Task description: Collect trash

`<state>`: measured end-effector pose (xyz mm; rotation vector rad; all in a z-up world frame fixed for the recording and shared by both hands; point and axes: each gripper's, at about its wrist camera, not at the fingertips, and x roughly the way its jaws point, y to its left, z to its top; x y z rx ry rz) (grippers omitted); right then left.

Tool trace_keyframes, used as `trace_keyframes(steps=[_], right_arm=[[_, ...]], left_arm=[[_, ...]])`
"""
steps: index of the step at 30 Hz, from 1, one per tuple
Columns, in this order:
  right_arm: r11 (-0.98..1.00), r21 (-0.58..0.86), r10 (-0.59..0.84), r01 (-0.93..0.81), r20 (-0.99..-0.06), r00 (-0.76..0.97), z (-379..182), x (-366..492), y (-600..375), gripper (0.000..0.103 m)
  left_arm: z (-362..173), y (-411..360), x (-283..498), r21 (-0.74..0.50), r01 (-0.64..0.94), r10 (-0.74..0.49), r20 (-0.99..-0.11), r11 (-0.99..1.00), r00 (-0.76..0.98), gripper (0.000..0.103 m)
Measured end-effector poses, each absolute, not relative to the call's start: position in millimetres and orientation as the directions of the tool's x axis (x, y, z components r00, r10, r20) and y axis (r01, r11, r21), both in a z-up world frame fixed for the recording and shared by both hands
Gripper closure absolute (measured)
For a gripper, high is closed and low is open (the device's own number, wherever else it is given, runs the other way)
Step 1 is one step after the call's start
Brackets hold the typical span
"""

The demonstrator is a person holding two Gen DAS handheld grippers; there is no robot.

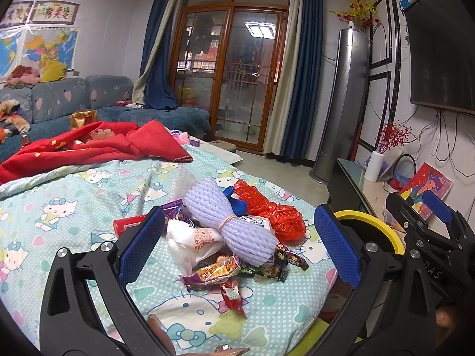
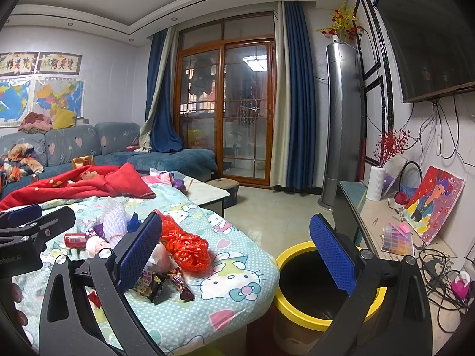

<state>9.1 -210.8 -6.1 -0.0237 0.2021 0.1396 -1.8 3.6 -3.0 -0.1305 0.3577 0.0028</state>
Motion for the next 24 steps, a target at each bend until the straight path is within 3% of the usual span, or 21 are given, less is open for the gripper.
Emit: trace_keyframes(steps=[24], right_arm=[[0.988, -0.016, 0.146, -0.153, -0.206, 0.968, -10.9, 10.3, -211.5, 0.006]], left_arm=[[-2.3, 4.5, -2.6, -0.146, -0.036, -0.018, -0.352, 0.989, 0.936, 0.011]])
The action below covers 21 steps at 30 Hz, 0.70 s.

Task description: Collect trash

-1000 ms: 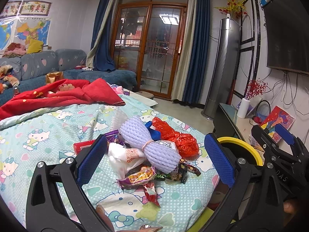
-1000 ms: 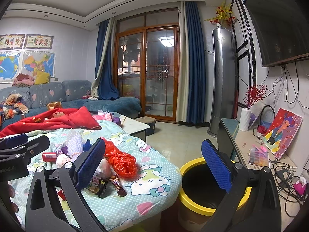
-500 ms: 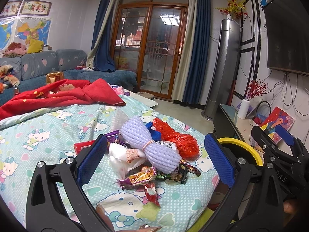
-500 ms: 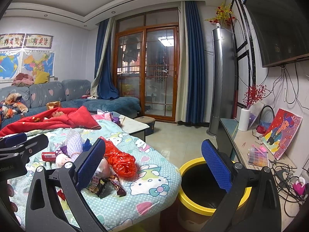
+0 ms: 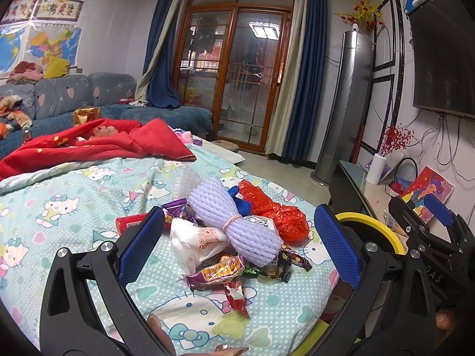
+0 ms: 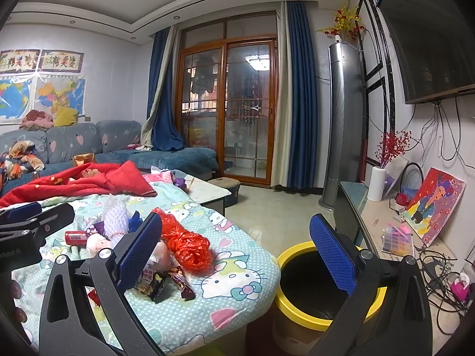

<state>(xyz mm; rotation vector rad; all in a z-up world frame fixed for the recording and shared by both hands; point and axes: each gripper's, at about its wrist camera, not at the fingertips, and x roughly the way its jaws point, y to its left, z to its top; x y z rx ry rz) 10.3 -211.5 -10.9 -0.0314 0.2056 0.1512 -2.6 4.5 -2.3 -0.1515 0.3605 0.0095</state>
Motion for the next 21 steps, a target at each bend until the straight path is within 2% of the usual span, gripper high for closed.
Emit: trace_keyframes(steps=[10, 21], right_arm=[[0.942, -0.081, 0.303, -0.324, -0.203, 0.931, -9.7, 2.4, -182.4, 0.006], [0.874, -0.111, 0.421, -0.473, -0.313, 0.852, -18.5, 15.6, -136.0, 0.006]], left_arm=[[-6.1, 26.1, 0.1, -0.19, -0.079, 0.008, -0.348, 0.979, 0.937, 0.011], [-10.7, 64.7, -1.5, -0.224, -0.184, 0.097, -0.351, 0.957, 0.931, 0.011]])
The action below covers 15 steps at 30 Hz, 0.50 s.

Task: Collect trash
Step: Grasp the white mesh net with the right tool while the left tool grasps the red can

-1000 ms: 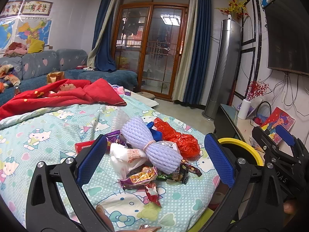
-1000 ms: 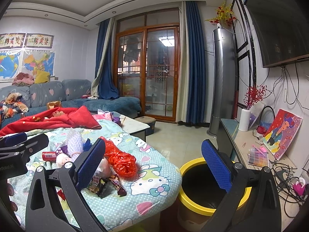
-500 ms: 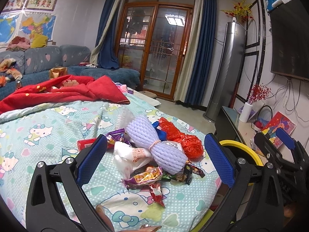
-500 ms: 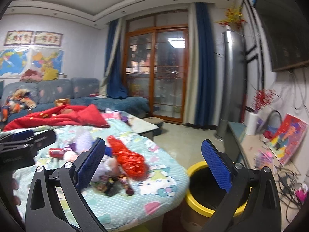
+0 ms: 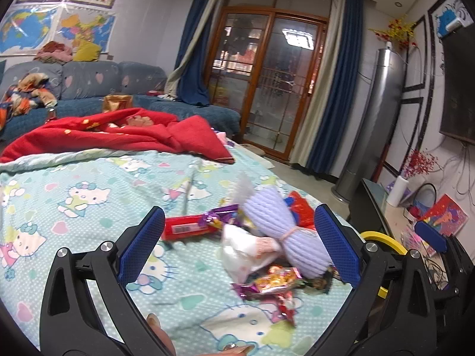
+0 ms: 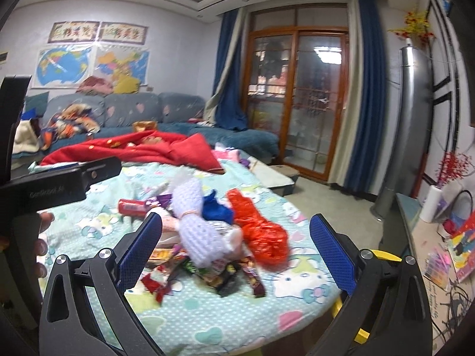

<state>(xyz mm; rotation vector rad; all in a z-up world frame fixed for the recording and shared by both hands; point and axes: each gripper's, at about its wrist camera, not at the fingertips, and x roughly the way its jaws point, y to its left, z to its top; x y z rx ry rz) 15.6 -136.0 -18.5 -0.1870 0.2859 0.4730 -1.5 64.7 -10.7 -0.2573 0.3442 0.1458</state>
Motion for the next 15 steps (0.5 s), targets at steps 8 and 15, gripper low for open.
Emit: trace_keyframes(steps=[8, 15], right_arm=[[0.815, -0.133, 0.486, -0.563, -0.37, 0.791, -23.1, 28.8, -102.5, 0.006], [0.783, -0.174, 0.475, -0.597, -0.453, 0.755, -35.0, 55.3, -75.3, 0.017]], left_arm=[[-17.0, 94.3, 4.6, -0.23, -0.256, 0.154, -0.385, 0.939, 0.91, 0.011], [-31.6, 125.0, 29.6, -0.168, -0.275, 0.161, -0.492, 0.946, 0.855, 0.011]])
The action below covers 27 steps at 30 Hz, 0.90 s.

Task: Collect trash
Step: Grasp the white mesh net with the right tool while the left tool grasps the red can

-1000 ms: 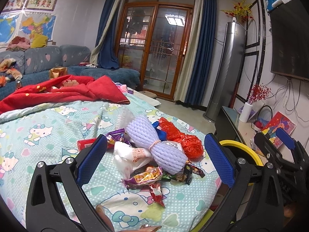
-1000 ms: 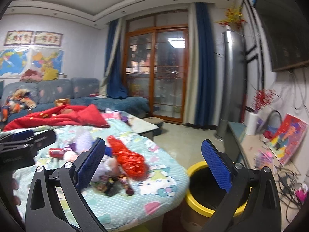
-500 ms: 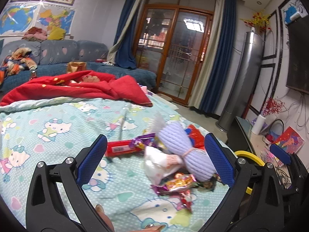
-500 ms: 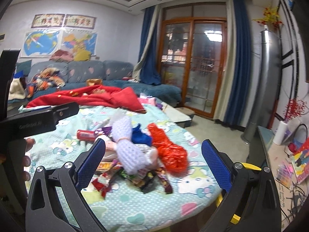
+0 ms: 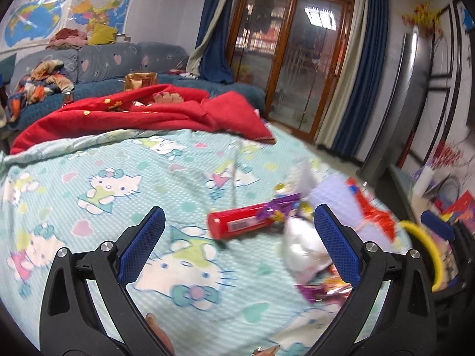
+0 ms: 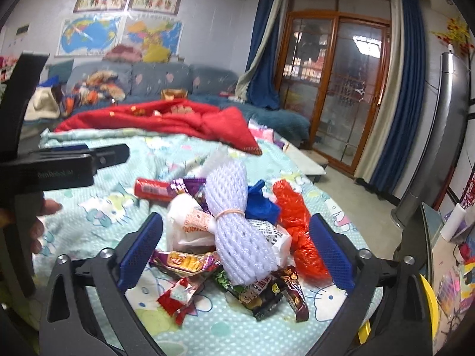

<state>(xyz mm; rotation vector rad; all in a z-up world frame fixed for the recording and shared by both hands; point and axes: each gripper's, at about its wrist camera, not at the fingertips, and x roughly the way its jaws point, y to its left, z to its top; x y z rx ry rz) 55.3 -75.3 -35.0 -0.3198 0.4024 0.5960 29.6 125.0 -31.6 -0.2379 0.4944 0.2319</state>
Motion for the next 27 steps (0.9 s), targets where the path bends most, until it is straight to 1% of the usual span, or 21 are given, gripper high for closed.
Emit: trace_keyframes(steps=[1, 4, 7, 10, 12, 14, 21, 23, 24, 25, 27], right_arm=[[0.776, -0.17, 0.476, -0.608, -0.476, 0.74, -37.2, 61.6, -71.9, 0.022], [0.77, -0.169, 0.463, -0.616, -0.517, 0.72, -44.2, 72.8, -66.6, 0.026], [0.767, -0.169, 0.458, -0.619, -0.533, 0.712, -47.9, 80.0, -67.5, 0.027], [0.763, -0.175, 0.45, -0.623, -0.547, 0.705, -50.4, 84.0, -66.5, 0.03], [0.759, -0.177, 0.448, -0.627, -0.558, 0.699, -52.4, 85.2, -66.7, 0.033], [0.754, -0.181, 0.447, -0.632, -0.564, 0.695, -54.5, 86.0, -68.7, 0.035], [0.733, -0.171, 0.449, -0.658, -0.605, 0.658, -65.4, 94.3, -65.3, 0.042], [0.726, -0.168, 0.448, -0.667, -0.621, 0.644, -70.2, 95.7, -65.0, 0.049], [0.724, -0.167, 0.446, -0.669, -0.626, 0.639, -71.7, 97.0, -64.9, 0.055], [0.722, -0.165, 0.445, -0.672, -0.633, 0.634, -73.2, 97.5, -65.1, 0.059], [0.717, -0.152, 0.455, -0.68, -0.637, 0.623, -74.8, 96.1, -66.1, 0.063]], left_arm=[[-34.3, 129.2, 34.7, -0.153, -0.273, 0.162, -0.507, 0.95, 0.847, 0.011], [-42.5, 139.8, 49.2, -0.125, -0.249, 0.139, -0.557, 0.961, 0.819, 0.011], [-50.0, 145.1, 64.9, -0.092, -0.19, 0.097, -0.602, 0.978, 0.793, 0.011], [-59.6, 147.2, 80.7, -0.048, -0.126, 0.066, -0.64, 0.991, 0.765, 0.011], [-66.7, 152.2, 91.9, -0.06, -0.09, 0.028, -0.664, 0.994, 0.747, 0.011], [-71.1, 155.2, 99.3, -0.071, -0.066, 0.0, -0.677, 0.995, 0.736, 0.013], [-88.7, 164.1, 116.8, -0.175, 0.004, -0.128, -0.706, 0.985, 0.697, 0.032], [-93.6, 165.0, 119.1, -0.197, 0.008, -0.148, -0.71, 0.98, 0.688, 0.04], [-95.6, 165.3, 119.7, -0.206, 0.01, -0.157, -0.713, 0.979, 0.684, 0.046], [-96.9, 165.5, 119.5, -0.214, 0.012, -0.165, -0.714, 0.977, 0.681, 0.049], [-98.7, 167.2, 119.1, -0.231, 0.014, -0.178, -0.709, 0.973, 0.683, 0.051]])
